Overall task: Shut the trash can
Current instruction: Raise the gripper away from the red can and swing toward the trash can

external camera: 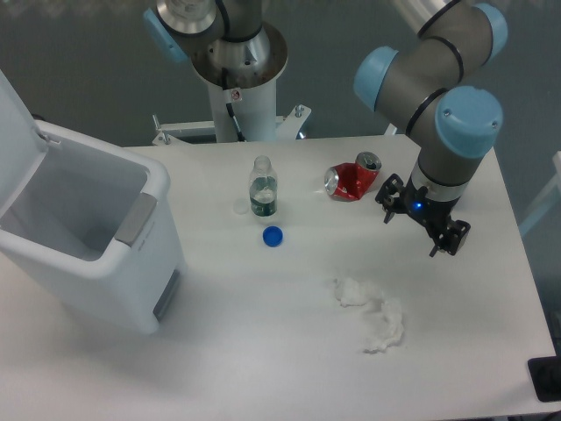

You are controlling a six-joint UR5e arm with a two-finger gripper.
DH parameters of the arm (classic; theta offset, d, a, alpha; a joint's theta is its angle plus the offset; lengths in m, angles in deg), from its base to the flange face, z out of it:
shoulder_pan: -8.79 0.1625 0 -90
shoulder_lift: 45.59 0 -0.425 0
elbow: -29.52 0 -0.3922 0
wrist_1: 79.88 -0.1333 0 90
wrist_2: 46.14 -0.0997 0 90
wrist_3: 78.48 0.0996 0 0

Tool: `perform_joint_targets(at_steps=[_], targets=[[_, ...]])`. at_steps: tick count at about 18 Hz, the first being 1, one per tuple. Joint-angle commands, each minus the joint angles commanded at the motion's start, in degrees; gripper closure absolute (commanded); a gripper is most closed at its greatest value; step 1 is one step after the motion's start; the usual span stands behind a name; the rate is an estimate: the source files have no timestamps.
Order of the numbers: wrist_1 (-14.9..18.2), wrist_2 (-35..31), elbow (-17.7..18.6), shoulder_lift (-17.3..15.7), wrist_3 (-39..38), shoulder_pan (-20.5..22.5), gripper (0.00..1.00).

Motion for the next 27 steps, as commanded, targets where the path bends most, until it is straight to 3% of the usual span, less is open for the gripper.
perform_joint_targets(at_steps=[8, 18, 21, 24, 27], targets=[[-1.41, 2.55, 0.52, -0.70, -0.35, -1.49, 0.00], [-1.05, 2.90, 4.39, -9.75, -10.71, -1.49, 0.00], [-0.53, 6.05, 5.00, -12.91, -11.86, -2.81, 0.00], [0.35, 9.13, 7.73, -17.21, -16.68, -4.74, 0.31], [1.84, 12.99, 7.82, -20.46, -20.99, -5.80, 0.55]])
